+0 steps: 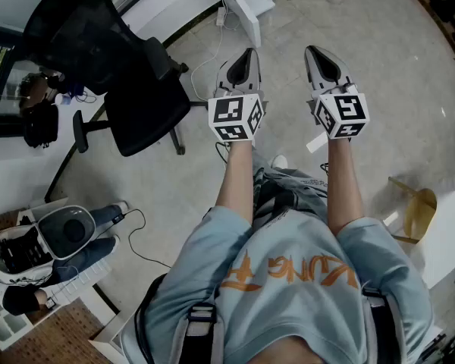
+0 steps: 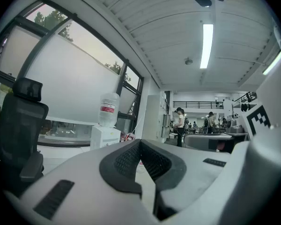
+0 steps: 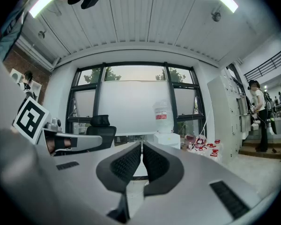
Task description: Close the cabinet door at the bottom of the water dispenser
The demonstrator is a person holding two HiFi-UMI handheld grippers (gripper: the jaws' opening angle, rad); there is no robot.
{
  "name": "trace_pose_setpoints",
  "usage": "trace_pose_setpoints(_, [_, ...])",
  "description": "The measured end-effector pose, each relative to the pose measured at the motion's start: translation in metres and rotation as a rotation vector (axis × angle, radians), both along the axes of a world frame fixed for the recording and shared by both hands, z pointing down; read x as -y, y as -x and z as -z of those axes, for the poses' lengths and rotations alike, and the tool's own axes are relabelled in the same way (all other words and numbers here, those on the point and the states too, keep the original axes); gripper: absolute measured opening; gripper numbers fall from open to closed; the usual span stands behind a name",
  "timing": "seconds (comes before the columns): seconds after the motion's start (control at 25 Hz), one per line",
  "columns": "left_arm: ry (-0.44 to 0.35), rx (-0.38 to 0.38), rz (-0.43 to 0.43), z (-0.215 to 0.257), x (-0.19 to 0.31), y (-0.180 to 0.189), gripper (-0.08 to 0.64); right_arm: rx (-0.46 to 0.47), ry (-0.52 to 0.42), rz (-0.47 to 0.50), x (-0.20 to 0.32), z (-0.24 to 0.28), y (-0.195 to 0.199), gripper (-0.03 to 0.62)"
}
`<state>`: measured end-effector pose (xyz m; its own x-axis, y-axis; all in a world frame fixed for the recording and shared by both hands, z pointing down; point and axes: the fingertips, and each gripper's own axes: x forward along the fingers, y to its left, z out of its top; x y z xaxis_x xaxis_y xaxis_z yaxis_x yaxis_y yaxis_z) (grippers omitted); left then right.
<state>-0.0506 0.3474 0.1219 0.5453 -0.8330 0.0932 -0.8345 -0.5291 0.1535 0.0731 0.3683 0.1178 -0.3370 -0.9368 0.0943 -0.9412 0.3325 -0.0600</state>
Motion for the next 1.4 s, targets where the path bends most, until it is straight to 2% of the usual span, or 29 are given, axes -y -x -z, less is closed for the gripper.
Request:
trace_pose_setpoints(0.24, [0.0,0.002,0.006,-0.001,0.002,0.005,0.02,-0.002,-0.009,0.002,0.002,0.002,0.002,0.031])
trace_pose_setpoints(0.4, [0.001,0.003,0.013,0.0,0.005,0.008,0.02,0.053,-0.038,-0.006,0.007,0.01,0.0,0.031])
trace_pose_setpoints(0.48, [-0.004,0.005,0.017,0.001,0.006,0.009,0.02,0.05,-0.043,-0.005,0.01,0.012,-0.001,0.031])
trace_pose_setpoints(0.72, [-0.02,0.001,0.061,0.008,0.011,0.028,0.02,0.061,-0.084,-0.002,0.019,0.029,-0.005,0.031])
trace_pose_setpoints(0.84, [-0.035,-0.008,0.098,0.013,0.019,0.036,0.02,0.055,-0.107,0.023,0.029,0.04,-0.005,0.031])
trace_pose_setpoints(1.0, [-0.055,-0.002,0.101,0.027,0.024,0.038,0.02,0.059,-0.115,0.025,0.038,0.05,-0.008,0.031])
trace_pose_setpoints(1.2, [-0.076,-0.018,0.146,0.041,0.036,0.062,0.02,0.038,-0.139,0.076,0.05,0.062,0.016,0.031])
trace_pose_setpoints(1.4, [-0.092,-0.024,0.142,0.041,0.051,0.058,0.02,0.015,-0.147,0.089,0.065,0.061,0.013,0.031])
